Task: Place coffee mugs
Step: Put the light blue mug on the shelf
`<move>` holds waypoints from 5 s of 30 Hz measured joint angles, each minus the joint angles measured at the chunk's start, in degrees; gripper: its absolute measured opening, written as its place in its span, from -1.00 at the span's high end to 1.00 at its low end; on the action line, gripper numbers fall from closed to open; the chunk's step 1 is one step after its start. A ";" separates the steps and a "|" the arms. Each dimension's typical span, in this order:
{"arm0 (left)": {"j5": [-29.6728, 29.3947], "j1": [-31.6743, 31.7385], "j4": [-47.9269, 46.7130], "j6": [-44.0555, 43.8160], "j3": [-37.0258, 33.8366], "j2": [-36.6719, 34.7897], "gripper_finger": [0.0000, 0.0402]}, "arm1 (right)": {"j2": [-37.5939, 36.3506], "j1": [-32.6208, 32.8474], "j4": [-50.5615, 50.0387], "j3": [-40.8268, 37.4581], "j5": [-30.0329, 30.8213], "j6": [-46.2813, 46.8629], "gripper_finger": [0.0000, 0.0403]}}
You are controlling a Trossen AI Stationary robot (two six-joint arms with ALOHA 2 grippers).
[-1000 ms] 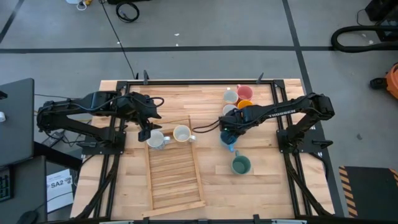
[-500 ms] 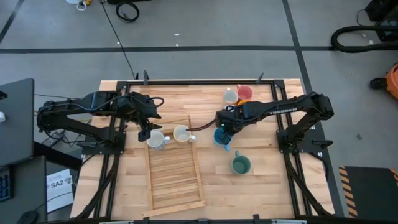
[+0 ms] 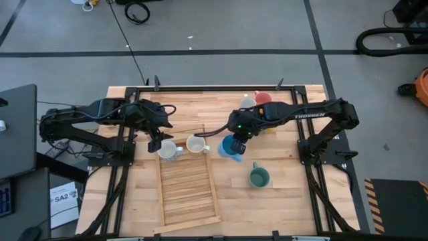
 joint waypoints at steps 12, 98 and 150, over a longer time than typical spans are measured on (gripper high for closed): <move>0.00 0.00 -0.02 0.02 0.00 -0.40 -0.01 | -0.04 2.90 6.27 6.46 -0.17 -7.90 0.89; 0.82 0.01 -5.95 0.04 0.04 -0.40 -0.01 | 40.39 3.15 -3.36 41.22 -10.27 -47.52 0.88; 0.81 0.01 -5.89 -0.02 0.04 -0.39 -0.01 | 40.28 2.86 -0.81 38.07 -10.08 -48.99 0.57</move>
